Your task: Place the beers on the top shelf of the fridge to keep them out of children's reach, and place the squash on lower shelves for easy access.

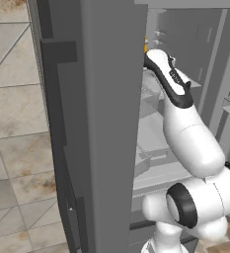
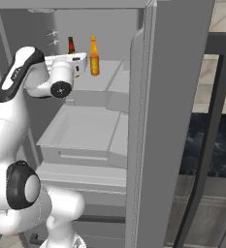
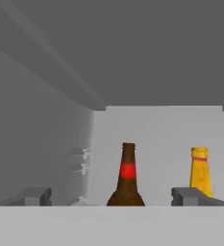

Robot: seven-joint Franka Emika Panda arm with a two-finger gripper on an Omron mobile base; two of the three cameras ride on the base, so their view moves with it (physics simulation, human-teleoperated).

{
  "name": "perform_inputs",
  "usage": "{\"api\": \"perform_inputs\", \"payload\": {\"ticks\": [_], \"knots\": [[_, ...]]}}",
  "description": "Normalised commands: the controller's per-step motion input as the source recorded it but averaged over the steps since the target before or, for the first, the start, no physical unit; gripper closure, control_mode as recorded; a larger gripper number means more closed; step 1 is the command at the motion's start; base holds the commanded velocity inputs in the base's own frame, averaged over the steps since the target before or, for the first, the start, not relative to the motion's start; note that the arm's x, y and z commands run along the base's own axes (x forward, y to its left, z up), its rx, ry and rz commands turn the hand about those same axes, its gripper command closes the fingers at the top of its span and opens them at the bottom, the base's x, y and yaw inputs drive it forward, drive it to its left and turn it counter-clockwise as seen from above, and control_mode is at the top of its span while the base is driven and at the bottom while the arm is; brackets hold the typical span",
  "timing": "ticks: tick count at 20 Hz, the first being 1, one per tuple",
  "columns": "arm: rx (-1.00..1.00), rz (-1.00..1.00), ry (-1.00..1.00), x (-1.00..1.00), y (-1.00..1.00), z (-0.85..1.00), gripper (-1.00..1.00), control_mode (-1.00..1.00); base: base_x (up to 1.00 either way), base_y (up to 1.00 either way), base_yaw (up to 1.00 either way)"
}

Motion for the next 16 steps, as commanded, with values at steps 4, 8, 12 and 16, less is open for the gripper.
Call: {"api": "perform_inputs", "payload": {"ticks": [4, 8, 12, 16], "knots": [[0.0, 0.0, 0.0, -0.84, -0.6, 0.25, -1.0, -1.0, 0.0, 0.0, 0.0], [-0.04, 0.0, 0.03, -0.99, -0.54, 0.14, -1.0, -1.0, 0.0, 0.0, 0.0], [-0.15, 0.06, 0.15, -1.0, -0.29, 0.0, -1.0, -1.0, 0.0, 0.0, 0.0], [-0.23, 0.06, 0.31, -0.94, -0.06, 0.0, -1.0, -1.0, 0.0, 0.0, 0.0]]}}
